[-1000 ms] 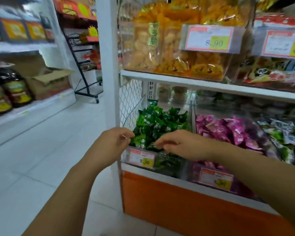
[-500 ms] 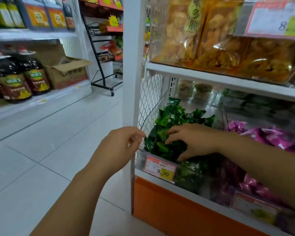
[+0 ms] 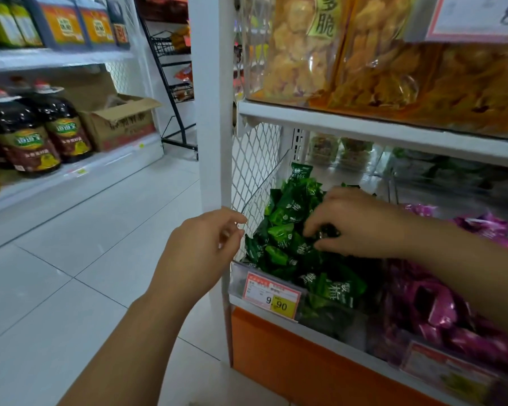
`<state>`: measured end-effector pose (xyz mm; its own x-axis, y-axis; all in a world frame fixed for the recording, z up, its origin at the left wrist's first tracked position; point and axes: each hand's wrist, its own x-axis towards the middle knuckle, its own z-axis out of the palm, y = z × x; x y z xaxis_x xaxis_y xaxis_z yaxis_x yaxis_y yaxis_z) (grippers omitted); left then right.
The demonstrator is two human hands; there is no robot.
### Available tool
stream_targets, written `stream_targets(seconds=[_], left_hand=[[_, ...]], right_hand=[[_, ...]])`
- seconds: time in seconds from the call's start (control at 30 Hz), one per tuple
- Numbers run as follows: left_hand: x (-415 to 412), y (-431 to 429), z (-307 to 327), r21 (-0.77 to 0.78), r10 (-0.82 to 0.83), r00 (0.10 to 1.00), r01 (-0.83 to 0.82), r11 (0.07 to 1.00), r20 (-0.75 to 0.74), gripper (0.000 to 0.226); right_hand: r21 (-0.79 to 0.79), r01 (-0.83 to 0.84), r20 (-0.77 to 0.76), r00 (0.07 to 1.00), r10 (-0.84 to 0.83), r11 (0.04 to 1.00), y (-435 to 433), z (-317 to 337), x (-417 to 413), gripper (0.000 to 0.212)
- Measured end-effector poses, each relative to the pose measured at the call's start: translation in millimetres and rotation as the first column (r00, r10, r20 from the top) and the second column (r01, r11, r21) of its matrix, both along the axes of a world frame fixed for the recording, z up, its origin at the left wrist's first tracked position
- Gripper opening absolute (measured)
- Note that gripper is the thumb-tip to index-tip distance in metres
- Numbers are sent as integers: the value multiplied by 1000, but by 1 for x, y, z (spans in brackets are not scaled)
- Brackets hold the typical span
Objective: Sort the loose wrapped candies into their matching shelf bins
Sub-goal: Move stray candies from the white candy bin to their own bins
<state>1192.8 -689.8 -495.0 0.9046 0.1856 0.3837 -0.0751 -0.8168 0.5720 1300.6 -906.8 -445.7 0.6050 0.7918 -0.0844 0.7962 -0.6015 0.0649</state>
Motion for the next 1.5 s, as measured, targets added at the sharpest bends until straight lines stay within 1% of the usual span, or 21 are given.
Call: stream_targets(seconds=[0.03, 0.07, 0.1, 0.13, 0.2, 0.3, 0.37, 0.5, 0.57, 0.67, 0.77, 0.93, 1.07, 1.2, 1.3, 1.33, 1.43, 1.5], left_hand=[[0, 0, 0, -2, 2, 1000, -2, 1000, 3, 18], [0, 0, 0, -1, 3, 1000, -3, 1000, 6, 18], [1, -1, 1, 2, 2, 1000, -2, 1000, 6, 19], [1, -1, 0, 8, 2, 1000, -2, 1000, 3, 19], [0, 0, 0, 20, 3, 1000, -3, 1000, 3, 19], [1, 2, -1, 44, -3, 1000, 2, 999, 25, 17], [2, 2, -2, 50, -8, 999, 6, 999, 31, 17], [3, 4, -5, 56, -32, 997, 28, 998, 75, 18], [4, 6, -7, 53, -42, 995, 37, 998, 95, 16], [5, 7, -8, 47, -47, 993, 42, 998, 105, 23], [5, 6, -8, 45, -44, 993, 39, 998, 111, 24], [5, 5, -9, 39, -46, 993, 42, 998, 112, 25], [5, 5, -11, 50, -45, 992, 39, 998, 115, 21], [5, 5, -10, 51, -41, 992, 35, 998, 119, 25], [6, 6, -11, 60, -29, 993, 23, 998, 111, 16], [6, 6, -11, 63, -27, 993, 20, 998, 111, 16], [5, 6, -11, 63, -26, 993, 20, 998, 111, 18], [5, 6, -10, 60, -27, 993, 20, 998, 112, 17]], right_hand=[[92, -33, -105, 994, 43, 995, 11, -3, -5, 34], [144, -65, -211, 973, 94, 987, 23, -8, -8, 37], [150, -98, -287, 948, 139, 984, 36, -13, -11, 41], [127, -149, -320, 930, 183, 981, 49, -20, -11, 45], [52, -248, -295, 922, 253, 967, 66, -31, -7, 51], [-140, -310, -199, 939, 280, 940, 73, -37, 2, 56], [-254, -333, -130, 942, 310, 908, 74, -37, 3, 54], [-317, -336, -27, 938, 346, 887, 66, -30, 9, 37], [-343, -299, -7, 949, 316, 890, 54, -27, 12, 40], [-379, -222, 39, 966, 255, 898, 37, -22, 19, 51], [-348, -159, 36, 982, 183, 924, 24, -14, 26, 53], [-233, -108, -3, 994, 111, 967, 10, -13, 32, 44], [-180, -57, 3, 998, 59, 982, 1, -8, 39, 36], [-152, -9, -15, 1000, 7, 988, -5, -4, 41, 32], [-98, 14, -19, 1000, -16, 995, -6, -6, 40, 32], [-79, 21, -25, 999, -23, 997, -6, -6, 40, 32], [-2, 38, -86, 996, -38, 999, -8, -5, 39, 32], [102, 23, -158, 987, -7, 995, -9, 0, 34, 28]])
